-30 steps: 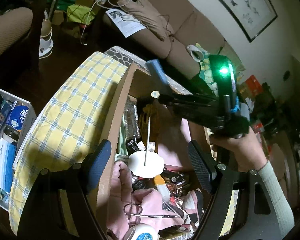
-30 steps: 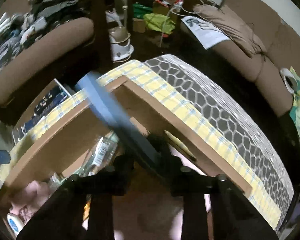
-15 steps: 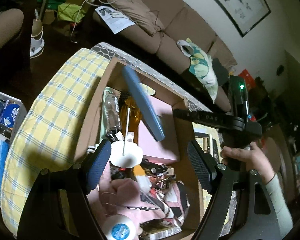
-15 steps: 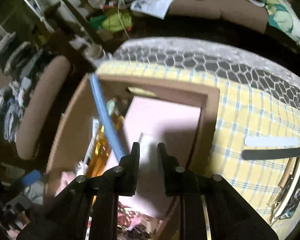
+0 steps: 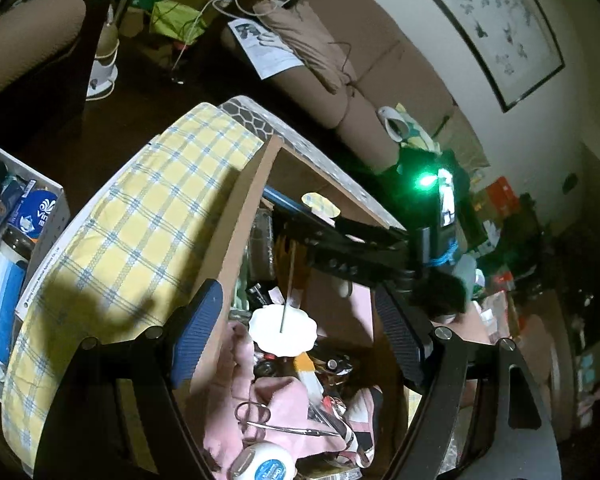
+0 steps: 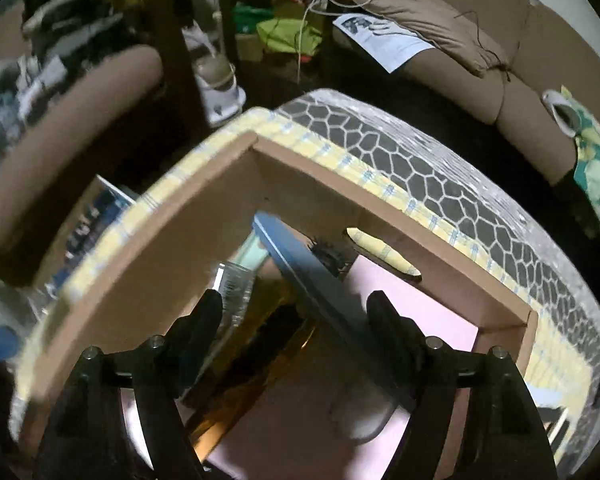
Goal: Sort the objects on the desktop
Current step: 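Lower the blue file and orange clip into the box and open the right tool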
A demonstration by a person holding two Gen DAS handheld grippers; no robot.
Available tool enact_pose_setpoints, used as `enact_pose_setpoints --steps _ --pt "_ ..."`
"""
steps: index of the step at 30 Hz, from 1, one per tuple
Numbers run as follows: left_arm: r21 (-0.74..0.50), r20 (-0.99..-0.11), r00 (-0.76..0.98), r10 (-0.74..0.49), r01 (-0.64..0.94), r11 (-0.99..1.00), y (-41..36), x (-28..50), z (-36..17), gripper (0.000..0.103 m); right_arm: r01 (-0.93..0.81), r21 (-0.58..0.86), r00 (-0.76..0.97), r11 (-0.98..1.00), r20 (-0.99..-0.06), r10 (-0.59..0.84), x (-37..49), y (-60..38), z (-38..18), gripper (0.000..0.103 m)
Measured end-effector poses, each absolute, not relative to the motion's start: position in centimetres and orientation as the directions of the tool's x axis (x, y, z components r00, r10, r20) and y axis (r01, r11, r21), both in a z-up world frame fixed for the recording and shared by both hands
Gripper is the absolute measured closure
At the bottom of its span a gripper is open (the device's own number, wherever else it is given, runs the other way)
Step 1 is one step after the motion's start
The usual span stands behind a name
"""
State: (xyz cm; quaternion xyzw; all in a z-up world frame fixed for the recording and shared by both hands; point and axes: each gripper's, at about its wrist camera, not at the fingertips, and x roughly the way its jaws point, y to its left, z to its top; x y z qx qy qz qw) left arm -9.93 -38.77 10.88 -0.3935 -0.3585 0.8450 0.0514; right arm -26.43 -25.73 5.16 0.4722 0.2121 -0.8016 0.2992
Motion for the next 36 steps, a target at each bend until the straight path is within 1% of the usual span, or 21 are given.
enact_pose_setpoints --steps 2,4,5,7,8,9,10,12,13,16,17,20,22,25,28,31,33,34,35,36 --pt "-0.652 -0.625 -0.686 0.374 0.194 -0.733 -38.9 -9.9 10.8 0.027 0.675 -0.072 -0.379 -0.734 -0.888 -0.261 -26.7 -25.5 4.4 0.026" --pt "-0.658 -0.621 -0.685 0.381 0.192 -0.728 -39.0 -9.9 10.8 0.027 0.678 -0.037 -0.357 -0.735 -0.890 -0.285 -27.0 -25.0 4.1 0.027" --pt "-0.659 -0.621 -0.684 0.382 0.191 -0.727 -39.0 -9.9 10.8 0.027 0.672 -0.007 -0.337 -0.741 -0.893 -0.298 -27.3 -24.6 4.0 0.028" --pt "-0.658 -0.623 -0.683 0.381 0.194 -0.727 -39.2 -9.9 10.7 0.027 0.655 0.055 -0.312 -0.754 -0.888 -0.336 -27.7 -23.8 4.2 0.035" --pt "-0.660 -0.622 -0.684 0.382 0.196 -0.725 -39.3 -9.9 10.7 0.027 0.637 0.093 -0.302 -0.765 -0.883 -0.359 -27.9 -23.2 4.4 0.059" --pt "-0.665 -0.619 -0.686 0.384 0.197 -0.720 -39.5 -9.9 10.7 0.027 0.609 0.118 -0.293 -0.785 -0.886 -0.360 -28.2 -22.6 4.5 0.071" --pt "-0.669 -0.616 -0.687 0.385 0.197 -0.717 -39.6 -9.8 10.7 0.027 0.576 0.170 -0.271 -0.800 -0.883 -0.383 -28.7 -21.7 4.5 0.070" --pt "-0.678 -0.608 -0.692 0.390 0.197 -0.708 -39.7 -9.7 10.8 0.027 0.493 0.298 -0.231 -0.817 -0.861 -0.453 -29.4 -19.5 4.5 0.073" --pt "-0.680 -0.606 -0.692 0.391 0.195 -0.707 -39.7 -9.7 10.9 0.027 0.475 0.315 -0.231 -0.822 -0.856 -0.462 -29.4 -18.9 4.6 0.073" --pt "-0.680 -0.604 -0.691 0.398 0.186 -0.710 -39.5 -9.7 11.1 0.027 0.466 0.305 -0.237 -0.830 -0.861 -0.449 -28.6 -17.8 5.1 0.080" --pt "-0.680 -0.604 -0.690 0.400 0.184 -0.710 -39.4 -9.7 11.1 0.027 0.468 0.301 -0.240 -0.831 -0.861 -0.448 -28.2 -17.4 5.4 0.084" --pt "-0.680 -0.604 -0.684 0.409 0.174 -0.713 -38.8 -9.7 11.2 0.027 0.445 0.297 -0.262 -0.845 -0.859 -0.440 -26.9 -15.6 6.4 0.089" --pt "-0.679 -0.604 -0.680 0.416 0.166 -0.715 -38.3 -9.7 11.3 0.027 0.426 0.313 -0.255 -0.849 -0.859 -0.444 -26.5 -14.8 6.4 0.090" --pt "-0.676 -0.604 -0.673 0.427 0.148 -0.722 -37.4 -9.7 11.6 0.027 0.411 0.300 -0.247 -0.861 -0.873 -0.421 -25.2 -13.6 6.4 0.090" --pt "-0.669 -0.608 -0.663 0.436 0.132 -0.732 -36.5 -9.8 11.8 0.027 0.361 0.354 -0.250 -0.863 -0.854 -0.455 -23.8 -12.3 6.7 0.090" --pt "-0.669 -0.613 -0.646 0.456 0.117 -0.734 -35.4 -10.0 11.8 0.027 0.396 0.299 -0.272 -0.868 -0.865 -0.422 -22.6 -12.6 7.4 0.087" --pt "-0.664 -0.620 -0.635 0.461 0.111 -0.740 -34.7 -10.1 11.9 0.027 0.424 0.238 -0.292 -0.874 -0.877 -0.381 -21.8 -12.8 7.9 0.087" --pt "-0.660 -0.624 -0.631 0.462 0.109 -0.743 -34.5 -10.1 11.9 0.026 0.429 0.233 -0.305 -0.873 -0.872 -0.383 -21.4 -12.6 8.4 0.087" --pt "-0.654 -0.630 -0.625 0.461 0.107 -0.749 -34.2 -10.2 12.0 0.026 0.428 0.240 -0.313 -0.871 -0.865 -0.392 -21.2 -12.3 8.6 0.082" --pt "-0.644 -0.637 -0.621 0.456 0.104 -0.758 -33.8 -10.2 12.1 0.024 0.423 0.259 -0.327 -0.868 -0.850 -0.413 -20.8 -11.7 9.4 0.067"
